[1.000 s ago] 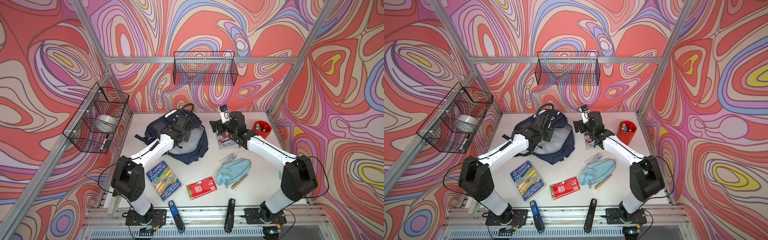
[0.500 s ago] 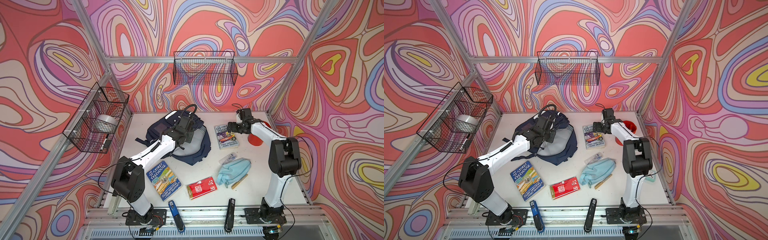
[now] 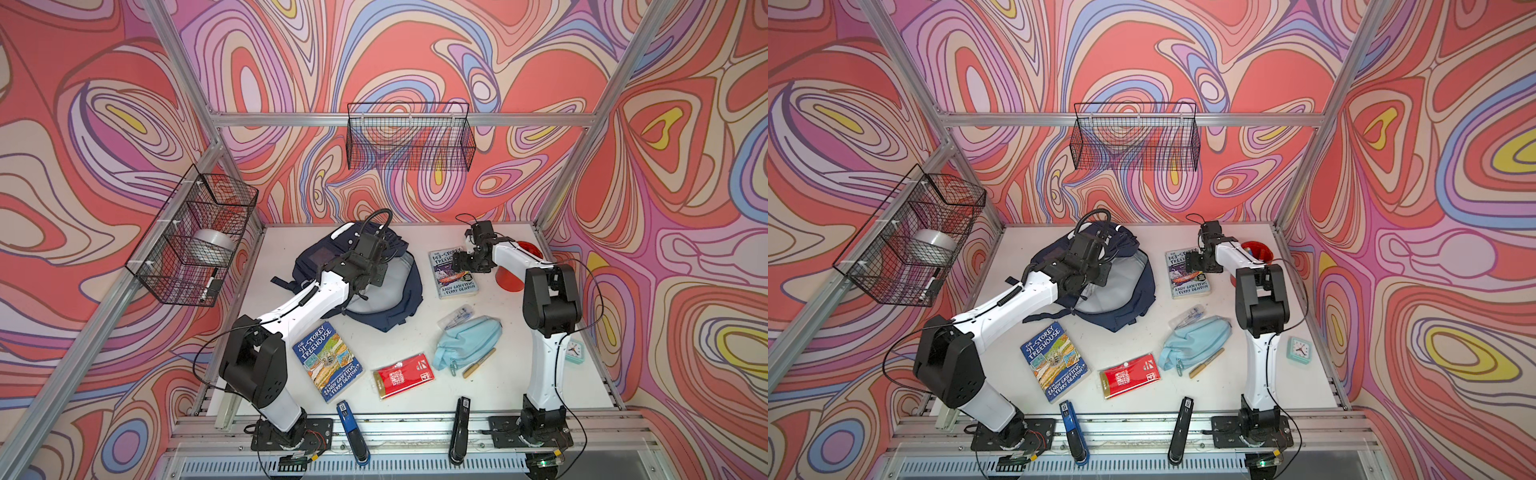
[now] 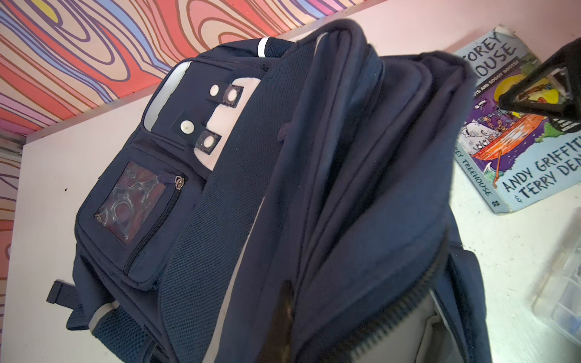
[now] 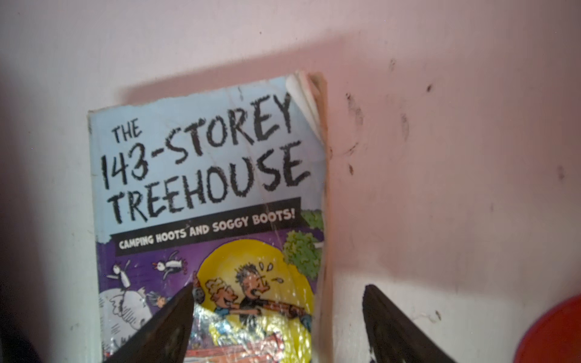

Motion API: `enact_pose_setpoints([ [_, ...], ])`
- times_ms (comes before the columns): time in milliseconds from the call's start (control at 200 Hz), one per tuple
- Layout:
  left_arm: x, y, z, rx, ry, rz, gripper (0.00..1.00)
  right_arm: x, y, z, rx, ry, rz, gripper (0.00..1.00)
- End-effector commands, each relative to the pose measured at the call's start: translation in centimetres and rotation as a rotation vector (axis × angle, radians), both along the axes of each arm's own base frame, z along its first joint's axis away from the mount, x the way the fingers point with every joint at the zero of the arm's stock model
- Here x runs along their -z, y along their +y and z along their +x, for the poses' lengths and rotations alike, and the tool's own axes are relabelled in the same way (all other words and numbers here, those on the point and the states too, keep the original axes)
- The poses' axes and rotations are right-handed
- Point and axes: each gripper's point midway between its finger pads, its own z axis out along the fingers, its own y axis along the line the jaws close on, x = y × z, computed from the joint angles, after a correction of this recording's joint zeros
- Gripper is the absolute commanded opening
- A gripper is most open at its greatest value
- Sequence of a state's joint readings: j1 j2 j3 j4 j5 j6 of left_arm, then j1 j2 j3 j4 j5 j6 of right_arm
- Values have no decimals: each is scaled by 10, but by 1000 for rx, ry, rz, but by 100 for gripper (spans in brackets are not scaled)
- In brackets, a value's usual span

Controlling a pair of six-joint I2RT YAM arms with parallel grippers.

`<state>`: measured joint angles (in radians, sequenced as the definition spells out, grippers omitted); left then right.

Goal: Pack books, pencil case, and school supplies into a backpack
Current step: Pick up the book from the top-center of the table.

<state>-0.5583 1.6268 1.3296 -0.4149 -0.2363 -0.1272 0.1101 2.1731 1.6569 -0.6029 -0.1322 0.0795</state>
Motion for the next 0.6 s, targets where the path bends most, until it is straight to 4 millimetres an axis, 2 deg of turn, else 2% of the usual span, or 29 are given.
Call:
enact_pose_setpoints([
  [0, -37, -9, 5, -5, -106, -102, 0, 7, 18, -5, -92, 41, 103, 79],
  [215, -34, -12, 5, -1, -94, -117, 0, 29, 25, -13, -103, 132, 155, 67],
  [275, -34, -12, 5, -1, -93, -120, 0, 38, 19, -14, -74, 169, 141, 55],
  [341, -34, -12, 5, -2, -92, -119, 0, 45, 20, -18, -73, 204, 158, 32],
  [426, -33, -11, 3, -2, -90, -114, 0, 42, 26, -19, -89, 192, 189, 15],
  [471, -32, -10, 4, -4, -90, -110, 0, 36, 28, -19, -95, 179, 205, 0],
  [596, -28, -9, 4, -6, -84, -103, 0, 14, 37, -15, -109, 129, 263, 0],
])
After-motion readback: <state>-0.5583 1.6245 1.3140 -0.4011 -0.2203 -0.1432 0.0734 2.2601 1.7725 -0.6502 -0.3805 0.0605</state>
